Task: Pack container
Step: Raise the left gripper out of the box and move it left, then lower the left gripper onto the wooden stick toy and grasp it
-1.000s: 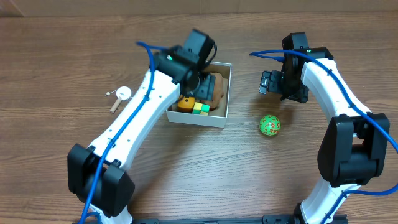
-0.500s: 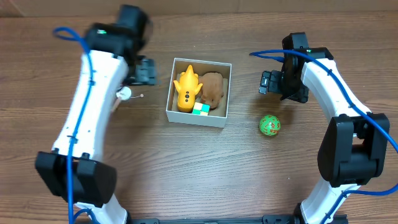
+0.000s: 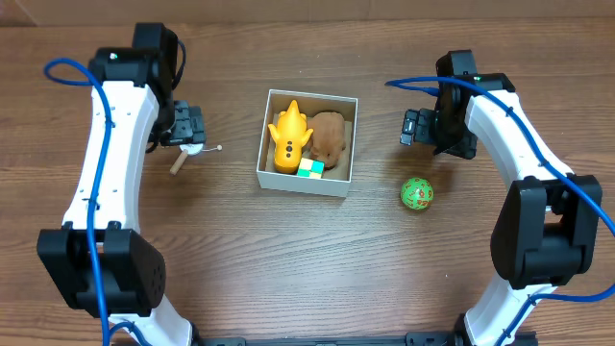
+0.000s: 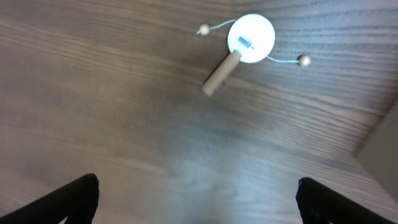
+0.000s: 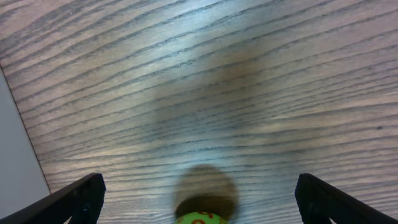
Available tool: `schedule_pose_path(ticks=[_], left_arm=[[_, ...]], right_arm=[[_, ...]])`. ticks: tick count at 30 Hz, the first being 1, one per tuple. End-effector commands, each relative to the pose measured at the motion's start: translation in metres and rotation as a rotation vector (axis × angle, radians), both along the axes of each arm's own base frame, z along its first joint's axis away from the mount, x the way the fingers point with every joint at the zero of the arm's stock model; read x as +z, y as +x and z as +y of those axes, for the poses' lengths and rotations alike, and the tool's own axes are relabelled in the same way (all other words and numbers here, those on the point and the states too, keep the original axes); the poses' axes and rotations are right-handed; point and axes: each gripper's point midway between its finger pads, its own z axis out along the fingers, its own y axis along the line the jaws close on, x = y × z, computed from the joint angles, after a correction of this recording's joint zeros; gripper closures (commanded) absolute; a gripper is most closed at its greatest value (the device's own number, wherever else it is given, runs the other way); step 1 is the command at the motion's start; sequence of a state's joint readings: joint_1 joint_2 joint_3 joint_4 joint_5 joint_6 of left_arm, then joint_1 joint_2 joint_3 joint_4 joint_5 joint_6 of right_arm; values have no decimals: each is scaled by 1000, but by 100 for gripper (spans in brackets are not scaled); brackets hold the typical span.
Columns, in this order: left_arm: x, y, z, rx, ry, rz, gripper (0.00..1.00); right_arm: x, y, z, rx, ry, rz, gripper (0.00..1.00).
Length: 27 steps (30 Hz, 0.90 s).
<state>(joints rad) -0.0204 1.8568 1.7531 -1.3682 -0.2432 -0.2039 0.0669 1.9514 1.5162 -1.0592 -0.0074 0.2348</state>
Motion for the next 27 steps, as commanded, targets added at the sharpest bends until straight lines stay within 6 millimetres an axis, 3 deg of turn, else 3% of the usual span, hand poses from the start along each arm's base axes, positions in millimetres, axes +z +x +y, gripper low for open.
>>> schedule_pose_path(ticks=[1, 4, 10, 19, 22, 27], left_arm=[[-39, -9, 6, -131, 3, 90, 9], [-67, -12, 7, -213, 9, 111, 15], [-109, -6, 7, -426, 39, 104, 11], [-121, 25, 1, -559, 65, -25, 6], [-125, 29, -16, -674, -9, -45, 5], [-133, 29, -19, -704, -31, -35, 3]], right_arm=[[6, 3, -2, 3, -9, -23, 0], [6, 3, -2, 3, -9, -24, 0], [6, 3, -2, 3, -9, -23, 0], [6, 3, -2, 3, -9, -23, 0], [6, 3, -2, 3, -9, -23, 0], [6, 3, -2, 3, -9, -23, 0]])
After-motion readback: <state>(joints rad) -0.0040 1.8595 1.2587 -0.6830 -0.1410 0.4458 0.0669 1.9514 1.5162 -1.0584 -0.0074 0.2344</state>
